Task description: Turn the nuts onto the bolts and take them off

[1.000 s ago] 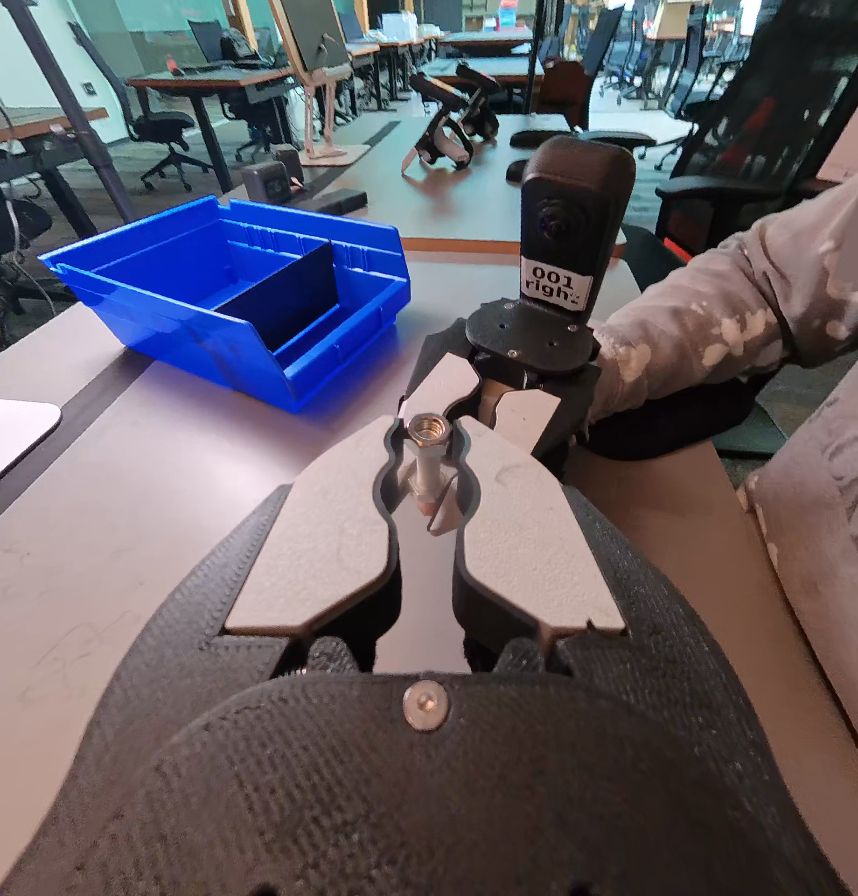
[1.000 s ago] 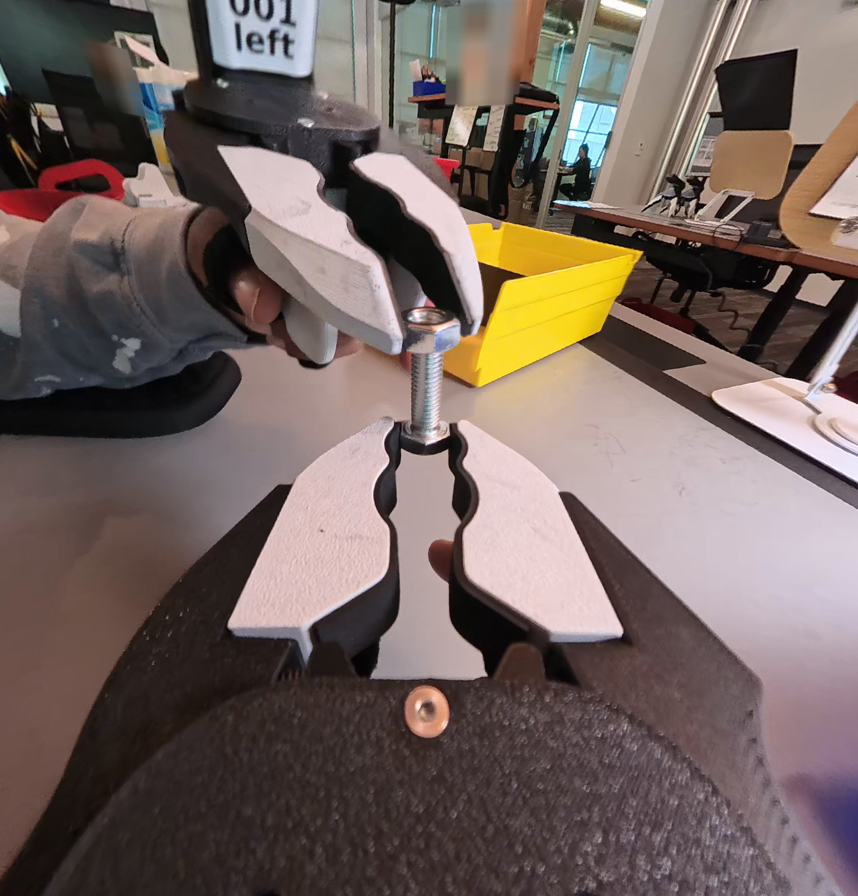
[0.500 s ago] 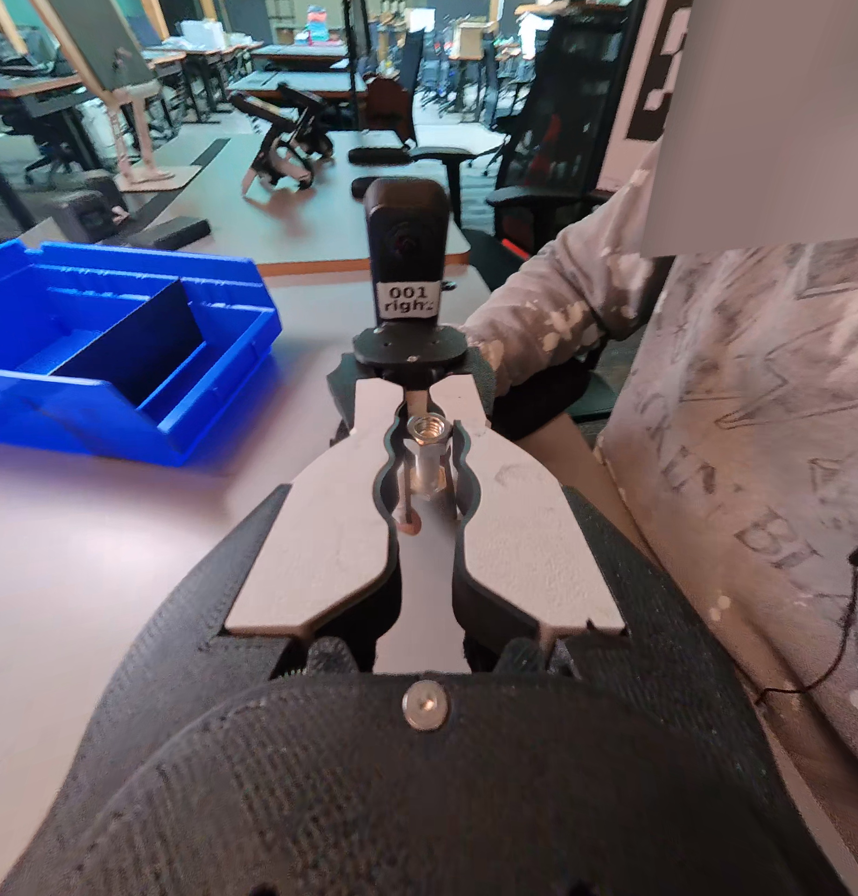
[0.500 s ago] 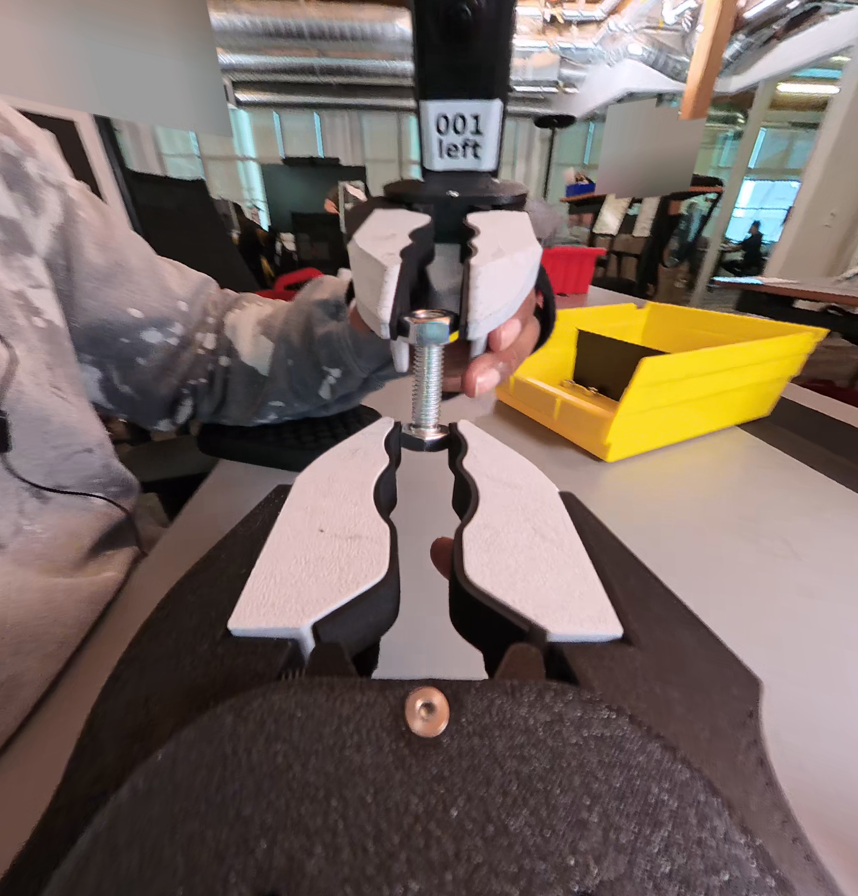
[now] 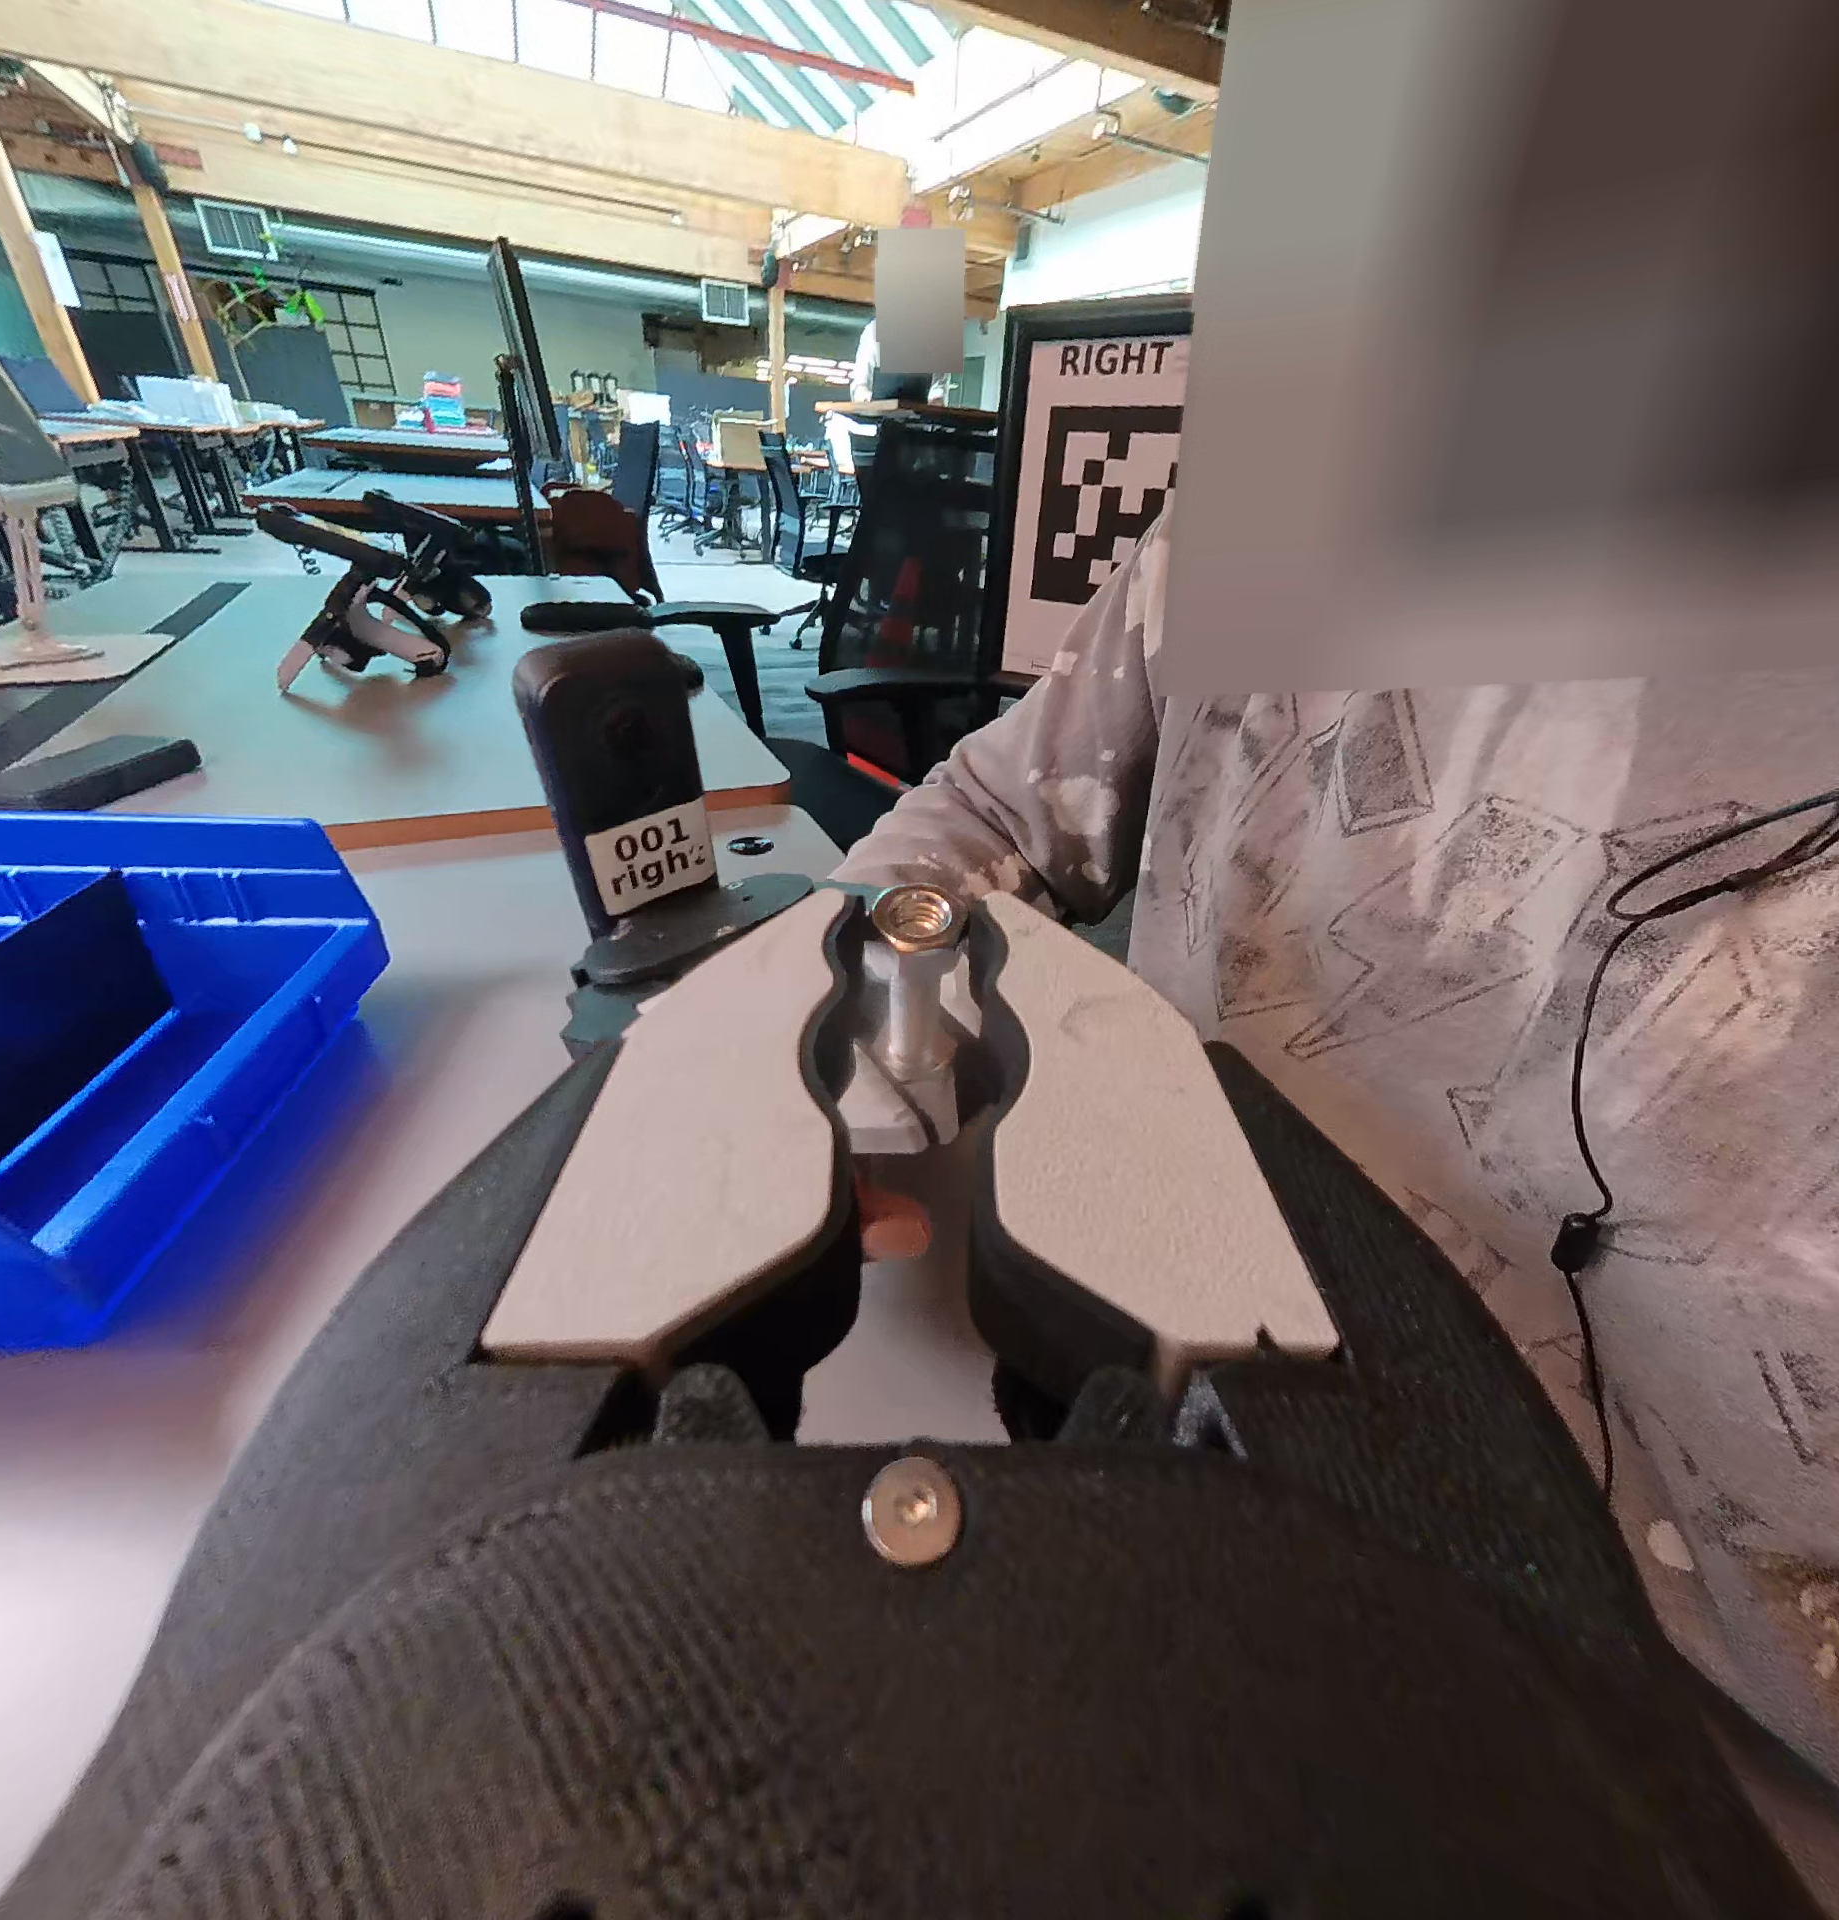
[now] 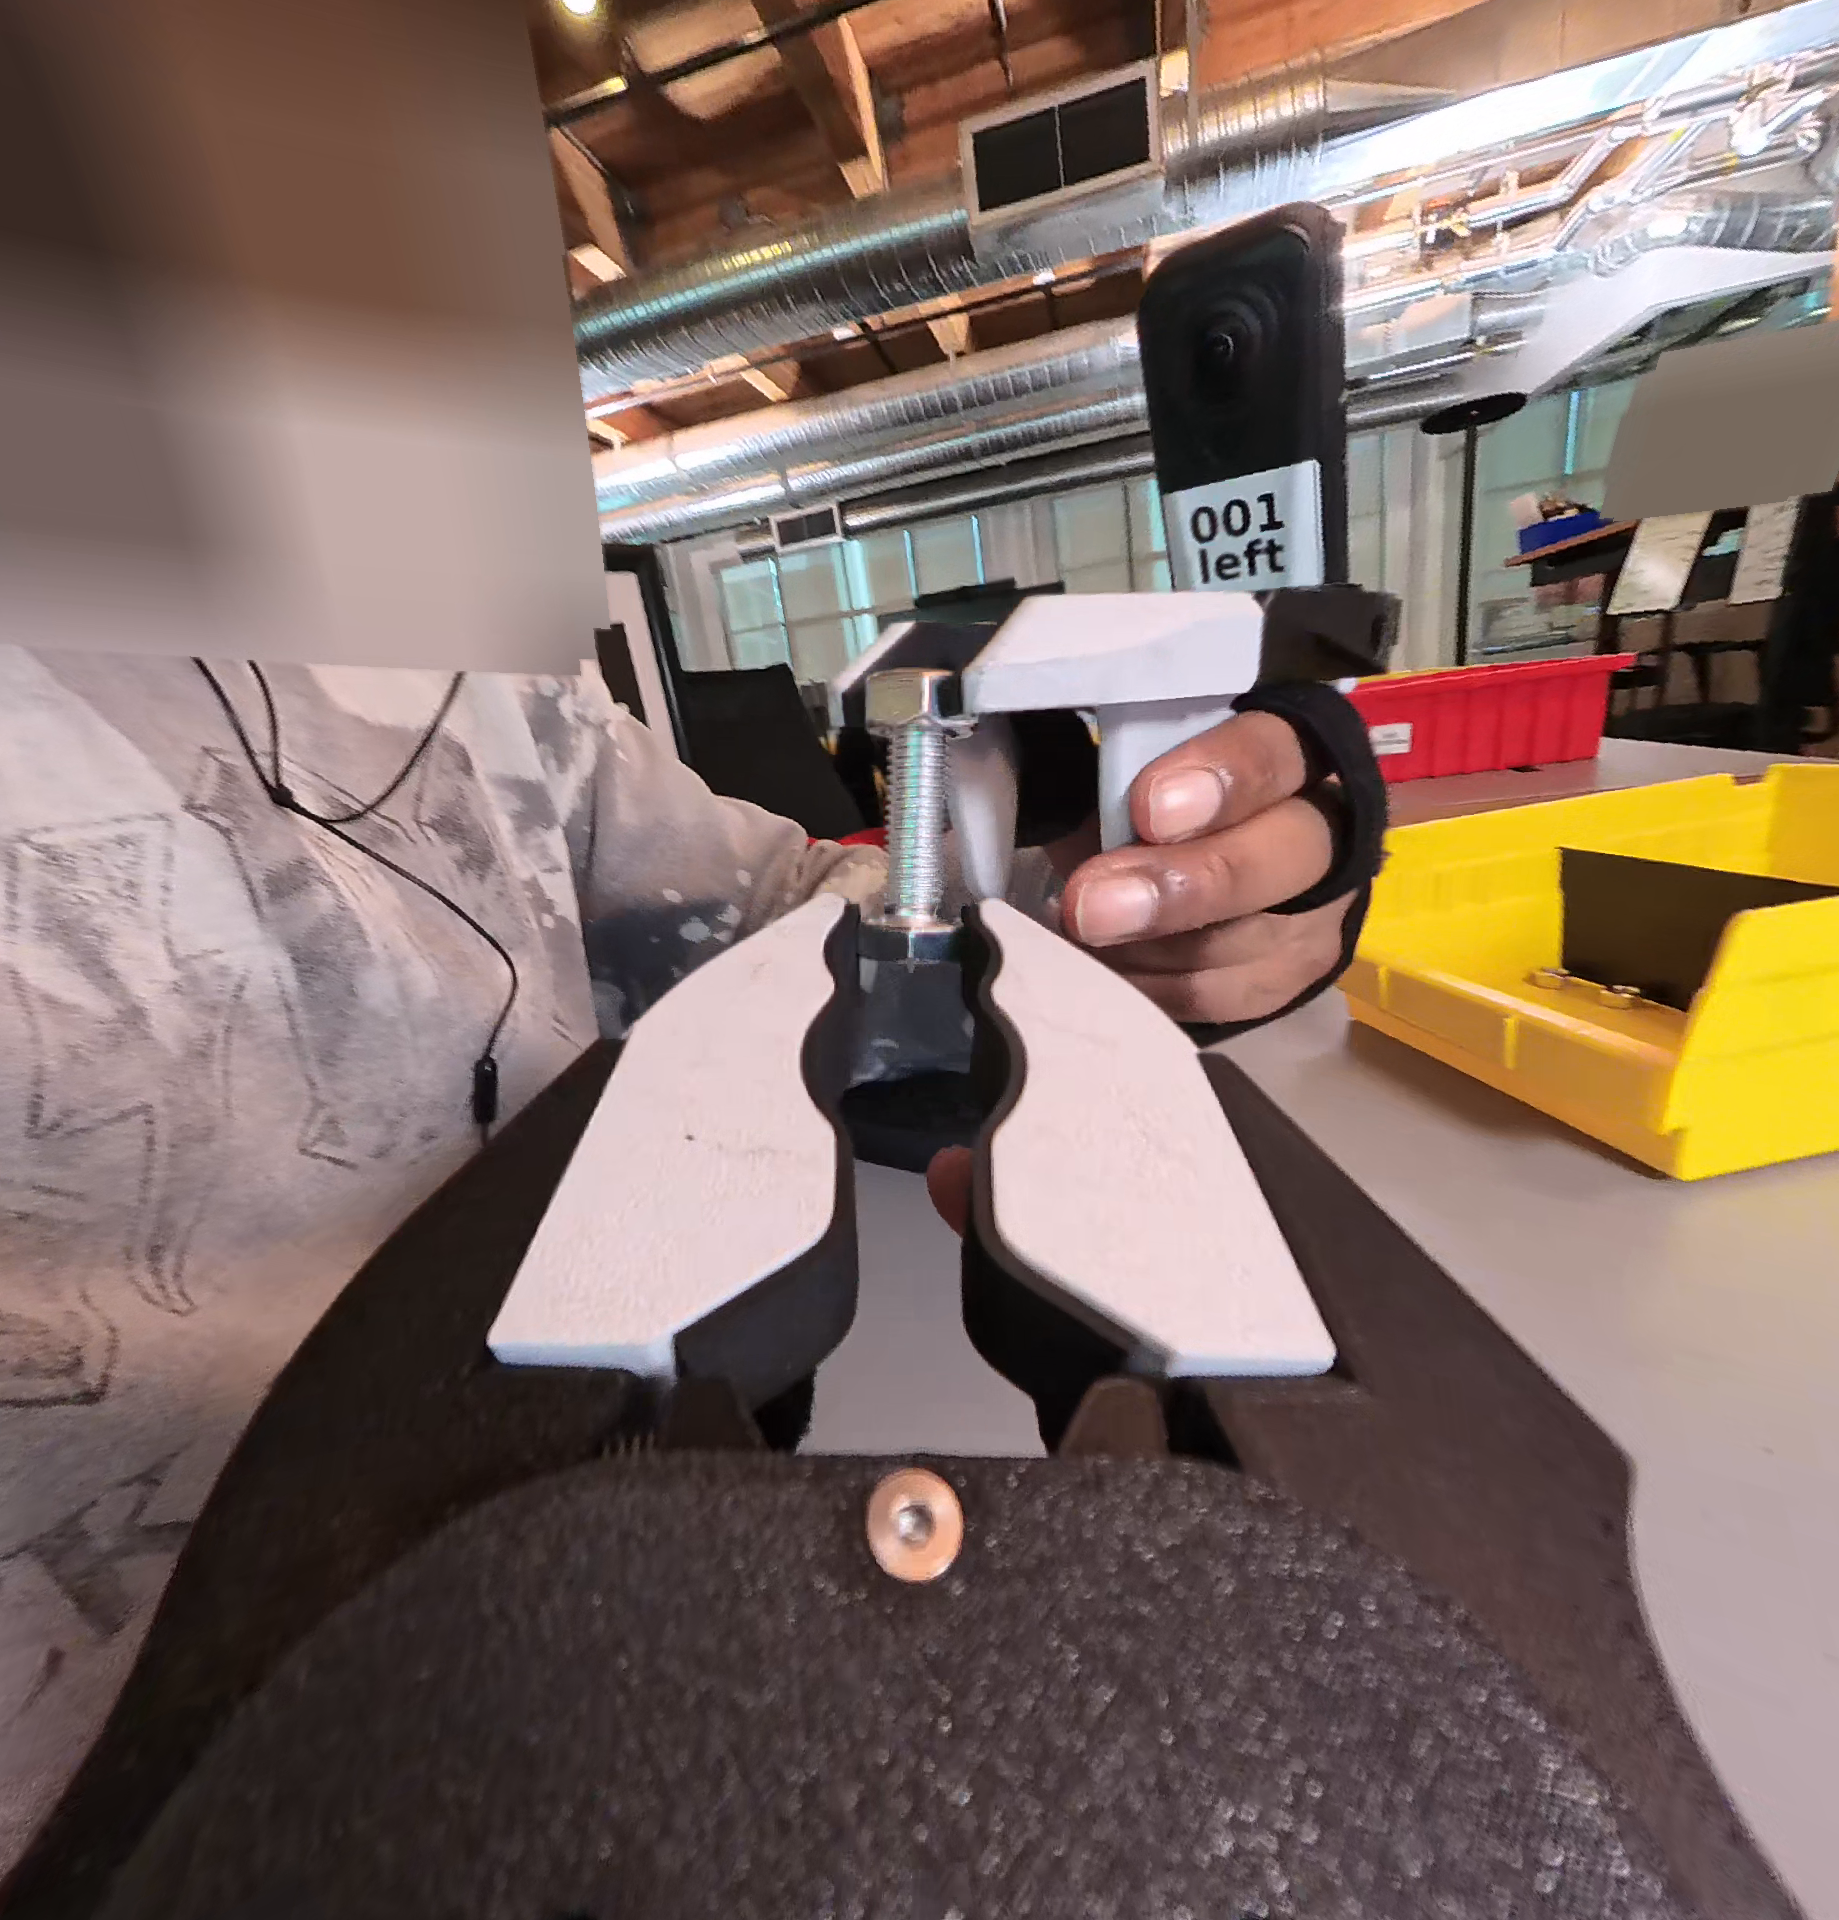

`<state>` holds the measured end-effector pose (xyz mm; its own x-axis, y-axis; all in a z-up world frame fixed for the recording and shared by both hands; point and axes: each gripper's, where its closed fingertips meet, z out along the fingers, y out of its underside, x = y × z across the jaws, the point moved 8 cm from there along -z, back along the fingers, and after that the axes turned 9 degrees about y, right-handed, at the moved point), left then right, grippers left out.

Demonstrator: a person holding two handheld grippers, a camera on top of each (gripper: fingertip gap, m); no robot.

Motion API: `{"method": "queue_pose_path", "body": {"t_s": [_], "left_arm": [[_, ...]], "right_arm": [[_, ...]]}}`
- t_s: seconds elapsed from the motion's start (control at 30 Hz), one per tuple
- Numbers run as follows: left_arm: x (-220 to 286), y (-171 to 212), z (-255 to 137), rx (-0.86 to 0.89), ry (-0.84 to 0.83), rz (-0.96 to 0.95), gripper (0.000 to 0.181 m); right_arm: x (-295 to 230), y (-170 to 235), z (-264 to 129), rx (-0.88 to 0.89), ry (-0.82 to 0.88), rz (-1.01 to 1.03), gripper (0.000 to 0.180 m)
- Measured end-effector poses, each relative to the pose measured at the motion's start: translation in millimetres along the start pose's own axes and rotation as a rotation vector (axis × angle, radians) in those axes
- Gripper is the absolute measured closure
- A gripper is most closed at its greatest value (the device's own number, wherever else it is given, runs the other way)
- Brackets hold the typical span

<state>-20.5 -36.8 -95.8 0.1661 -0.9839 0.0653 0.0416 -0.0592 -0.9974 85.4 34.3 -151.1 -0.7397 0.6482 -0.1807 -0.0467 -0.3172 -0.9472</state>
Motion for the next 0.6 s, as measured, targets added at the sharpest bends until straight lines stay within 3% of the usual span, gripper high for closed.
{"method": "queue_pose_path", "body": {"t_s": [0.27,0.6], "left_arm": [[-1,-3,9,-0.002,0.076,0.012,0.161],[5,-4,15,-0.143,0.144,-0.016,0.161]], "right_arm": [[-4,0,-1,0.014,-0.156,0.147,0.162],[-11,6,2,-0.069,-0.215,0.127,0.162]]}}
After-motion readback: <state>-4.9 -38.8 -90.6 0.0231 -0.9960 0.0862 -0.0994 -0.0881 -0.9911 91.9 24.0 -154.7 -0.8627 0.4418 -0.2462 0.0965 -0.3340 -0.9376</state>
